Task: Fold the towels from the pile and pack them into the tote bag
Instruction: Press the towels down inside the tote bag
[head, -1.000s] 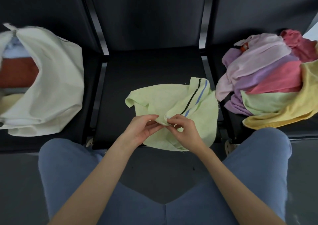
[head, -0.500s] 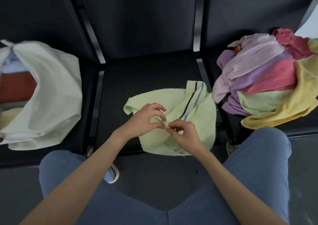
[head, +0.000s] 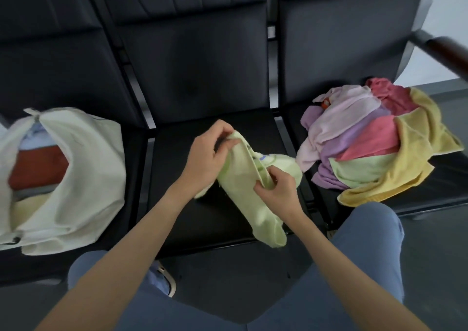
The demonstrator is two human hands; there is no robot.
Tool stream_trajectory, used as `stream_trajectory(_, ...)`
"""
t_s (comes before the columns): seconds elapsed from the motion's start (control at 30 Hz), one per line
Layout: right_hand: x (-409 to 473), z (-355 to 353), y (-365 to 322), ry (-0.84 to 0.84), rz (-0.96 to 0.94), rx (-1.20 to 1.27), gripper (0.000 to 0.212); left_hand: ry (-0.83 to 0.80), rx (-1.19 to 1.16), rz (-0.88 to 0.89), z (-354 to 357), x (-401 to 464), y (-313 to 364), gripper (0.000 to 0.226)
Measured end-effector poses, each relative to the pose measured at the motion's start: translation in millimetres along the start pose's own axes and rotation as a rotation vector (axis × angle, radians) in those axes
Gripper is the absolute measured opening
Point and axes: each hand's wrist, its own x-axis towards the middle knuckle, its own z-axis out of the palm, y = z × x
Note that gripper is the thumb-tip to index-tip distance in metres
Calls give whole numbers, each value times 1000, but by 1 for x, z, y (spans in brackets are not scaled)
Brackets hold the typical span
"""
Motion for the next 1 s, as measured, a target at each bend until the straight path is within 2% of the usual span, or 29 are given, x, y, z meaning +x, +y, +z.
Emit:
stream_trajectory(0.13, 6, -20, -10, 27, -32, -36, 35, 249, -68, -27, -25, 16, 17, 12)
stream_trajectory(0.2, 7, -28, -13, 17, -47, -64, 23, 318, -86, -51, -39, 22, 19, 18)
stream_trajectory(0.27, 7, -35, -16, -3, -79, -101, 11, 360, -81, -71, -51, 24, 20, 13)
stream_trajectory(0.4, 5, -43, -20, -15, -124, -185, 5, 444, -77, -97, -76, 22, 24, 6)
stream_trajectory(0.57, 11, -54, -27, -118, -126, -212, 9, 507, -58, -107, -116, 13, 18, 8)
stream_trajectory(0.7, 14, -57, -44, -103, -191, -191, 33, 540, -25, -143, -140, 1, 10, 25)
stream_trajectory(0.77, 15, -59, -56, -115, -299, -224, 32, 558, -15, -174, -152, -6, 4, 23)
stream_trajectory(0.87, 19, -66, -78, -174, -492, -338, 16, 590, -10, -223, -172, -14, -9, 19)
stream_trajectory(1.0, 37, -73, -95, -262, -600, -494, 7, 639, -43, -251, -190, -19, -11, 25)
